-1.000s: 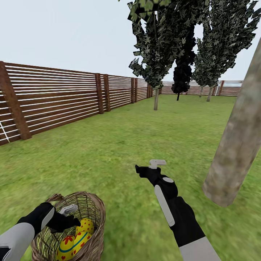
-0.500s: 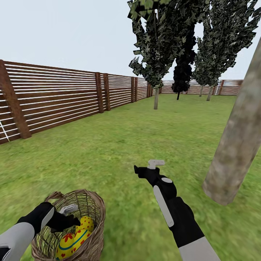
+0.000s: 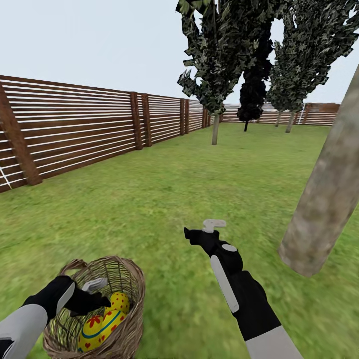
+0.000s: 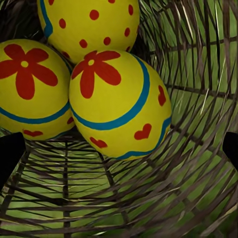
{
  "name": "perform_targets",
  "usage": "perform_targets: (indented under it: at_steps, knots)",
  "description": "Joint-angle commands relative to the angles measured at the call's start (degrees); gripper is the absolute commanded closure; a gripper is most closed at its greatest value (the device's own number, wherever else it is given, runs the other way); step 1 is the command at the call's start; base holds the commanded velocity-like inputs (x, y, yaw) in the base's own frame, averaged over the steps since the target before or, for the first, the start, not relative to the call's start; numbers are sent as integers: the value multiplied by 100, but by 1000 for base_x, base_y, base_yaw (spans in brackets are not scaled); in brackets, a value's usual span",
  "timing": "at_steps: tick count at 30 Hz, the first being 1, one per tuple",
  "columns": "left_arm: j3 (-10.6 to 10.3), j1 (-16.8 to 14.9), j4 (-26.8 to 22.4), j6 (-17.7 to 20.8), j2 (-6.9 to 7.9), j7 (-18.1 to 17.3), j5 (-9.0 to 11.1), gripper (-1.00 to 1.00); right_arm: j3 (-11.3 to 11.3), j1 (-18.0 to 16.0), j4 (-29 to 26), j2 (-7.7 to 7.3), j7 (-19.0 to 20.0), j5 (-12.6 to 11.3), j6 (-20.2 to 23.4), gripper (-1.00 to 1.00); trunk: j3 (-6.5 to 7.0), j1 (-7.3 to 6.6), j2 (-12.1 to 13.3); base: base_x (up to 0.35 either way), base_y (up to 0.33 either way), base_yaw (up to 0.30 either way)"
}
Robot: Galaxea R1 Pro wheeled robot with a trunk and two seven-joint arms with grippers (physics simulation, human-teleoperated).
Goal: Take the three Easter eggs out of the wicker basket on the lawn in the garden, then place them on the lawn next to a single tree (choose any tree) so that all three eggs are next to the same tree and none are left in the basket.
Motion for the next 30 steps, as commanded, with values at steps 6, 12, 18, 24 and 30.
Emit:
perform_targets:
  at_steps: [6, 12, 18, 24, 30]
  knots:
    - [-1, -8, -167, 45, 7, 24, 47, -100, 8, -4, -7, -1, -54, -60, 18, -100, -7, -2, -3, 0, 0, 0]
    - [-2, -10, -368, 48, 10, 20, 41, -100, 8, -4, -7, -1, -54, -60, 18, -100, -7, -2, -3, 0, 0, 0]
    - [-4, -10, -437, 50, 15, 9, 45, -100, 8, -4, -7, -1, -54, -60, 18, -100, -95, 9, -8, 0, 0, 0]
    - [0, -10, -472, 51, 24, 7, 45, -100, 8, -4, -7, -1, -54, -60, 18, -100, -206, 22, -15, 0, 0, 0]
    - [-2, -10, -482, 51, 28, 3, 47, -100, 8, -4, -7, -1, -54, -60, 18, -100, -228, 24, -16, 0, 0, 0]
